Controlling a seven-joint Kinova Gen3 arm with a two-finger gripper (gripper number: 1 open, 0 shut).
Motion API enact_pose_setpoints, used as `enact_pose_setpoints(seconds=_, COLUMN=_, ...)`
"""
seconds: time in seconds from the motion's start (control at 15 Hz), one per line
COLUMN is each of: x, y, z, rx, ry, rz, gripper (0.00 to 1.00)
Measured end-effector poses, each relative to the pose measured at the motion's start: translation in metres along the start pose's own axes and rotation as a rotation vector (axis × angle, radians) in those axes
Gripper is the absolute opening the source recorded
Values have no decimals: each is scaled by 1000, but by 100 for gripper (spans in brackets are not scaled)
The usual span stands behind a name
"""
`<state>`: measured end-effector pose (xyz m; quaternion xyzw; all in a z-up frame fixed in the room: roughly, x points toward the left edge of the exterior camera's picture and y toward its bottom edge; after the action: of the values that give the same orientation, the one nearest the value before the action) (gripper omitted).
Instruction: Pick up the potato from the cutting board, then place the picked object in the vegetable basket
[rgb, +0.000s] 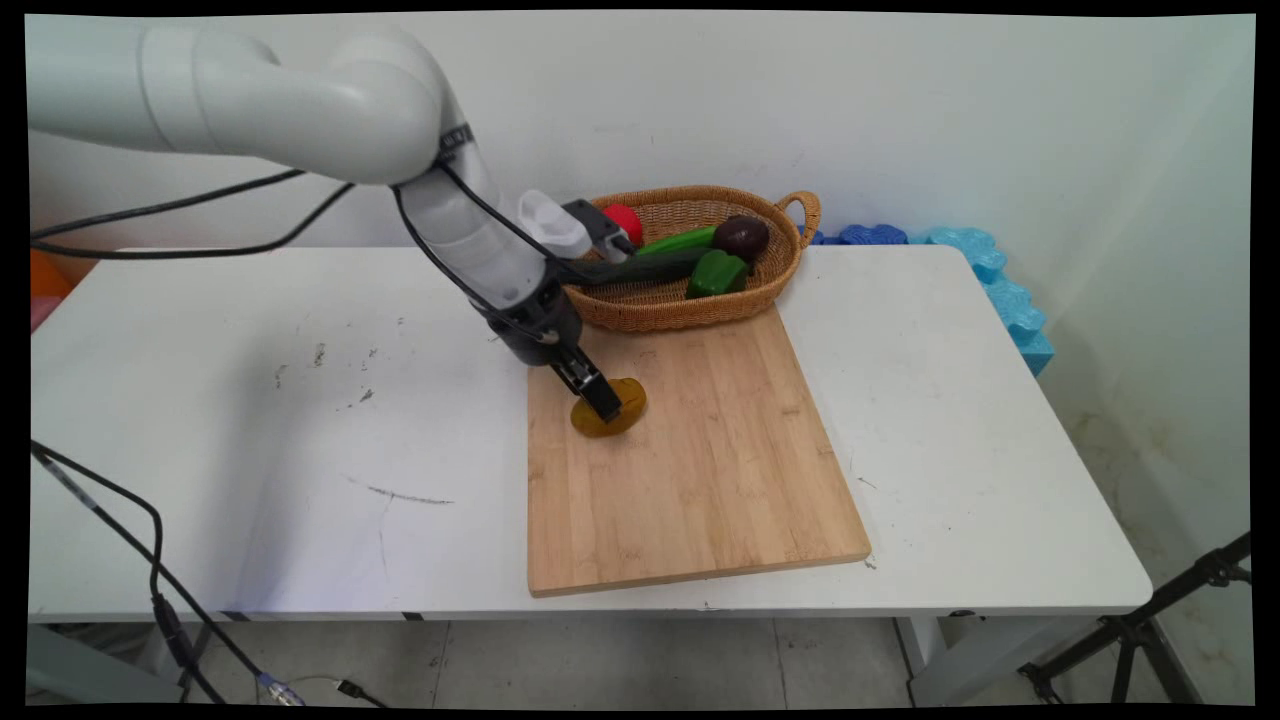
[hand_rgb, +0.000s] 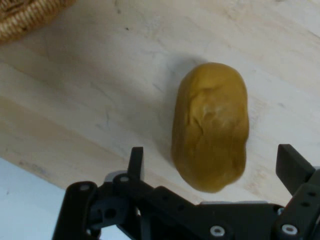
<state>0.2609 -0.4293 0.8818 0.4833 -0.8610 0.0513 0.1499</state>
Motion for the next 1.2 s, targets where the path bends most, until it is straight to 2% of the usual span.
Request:
enact_pose_setpoints(seconds=0.47, x=6, y=5, z=25, rx=14, ry=-22, rz=-26, gripper=100)
enact_pose_setpoints(seconds=0.53, x=7, y=6, z=27, rx=14, ry=-22, rz=-27, gripper=0)
enact_pose_setpoints(seconds=0.93, x=12, y=10, z=30, rx=2, ry=-14, rz=-15, gripper=0)
enact_pose_setpoints(seconds=1.2, x=16, y=6, z=14, rx=-15, ry=-5, rz=-5, gripper=0)
